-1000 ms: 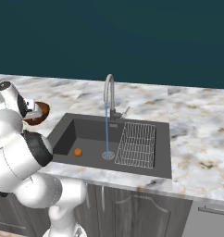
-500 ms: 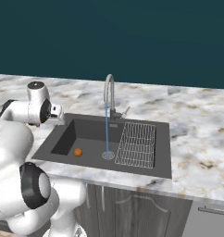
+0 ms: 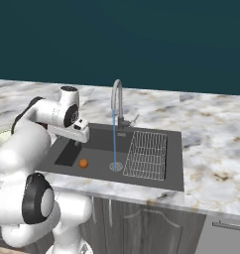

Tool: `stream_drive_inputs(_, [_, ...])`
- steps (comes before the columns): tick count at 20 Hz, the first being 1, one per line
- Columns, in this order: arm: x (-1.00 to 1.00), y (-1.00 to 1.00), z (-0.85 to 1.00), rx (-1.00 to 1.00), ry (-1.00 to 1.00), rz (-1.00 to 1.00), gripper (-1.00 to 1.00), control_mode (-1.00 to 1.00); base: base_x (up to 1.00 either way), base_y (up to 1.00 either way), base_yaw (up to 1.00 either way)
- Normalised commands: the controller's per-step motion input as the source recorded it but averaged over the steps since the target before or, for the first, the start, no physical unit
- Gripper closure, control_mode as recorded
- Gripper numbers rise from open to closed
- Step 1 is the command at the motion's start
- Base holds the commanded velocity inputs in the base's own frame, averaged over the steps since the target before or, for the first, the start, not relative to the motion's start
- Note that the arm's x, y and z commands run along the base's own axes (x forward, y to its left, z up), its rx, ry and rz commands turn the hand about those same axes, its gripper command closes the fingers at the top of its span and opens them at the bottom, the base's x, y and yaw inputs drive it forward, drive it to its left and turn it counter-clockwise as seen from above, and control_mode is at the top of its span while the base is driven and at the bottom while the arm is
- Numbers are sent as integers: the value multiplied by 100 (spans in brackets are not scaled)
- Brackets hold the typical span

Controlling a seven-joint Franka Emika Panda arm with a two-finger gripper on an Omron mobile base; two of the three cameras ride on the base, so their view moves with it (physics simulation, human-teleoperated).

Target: Pick the tangerines from the sink and place them in one bowl. Place the eggplant in the other bowl. Then turn off the sink faucet.

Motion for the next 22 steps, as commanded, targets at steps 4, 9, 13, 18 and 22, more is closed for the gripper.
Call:
stream_drive_inputs(4, [0, -20, -8, 6, 30, -3, -100, -100, 0, 0, 0])
stream_drive_inputs(9, [0, -1, -30, 1, 22, 3, -100, -100, 0, 0, 0])
stream_drive_inputs(13, [10, 0, -49, 0, 16, 10, -100, -100, 0, 0, 0])
stream_drive_inputs(18, [11, 0, -43, 0, 5, 11, -100, -100, 0, 0, 0])
stream_drive_inputs(22, [12, 0, -19, 3, 0, 8, -100, -100, 0, 0, 0])
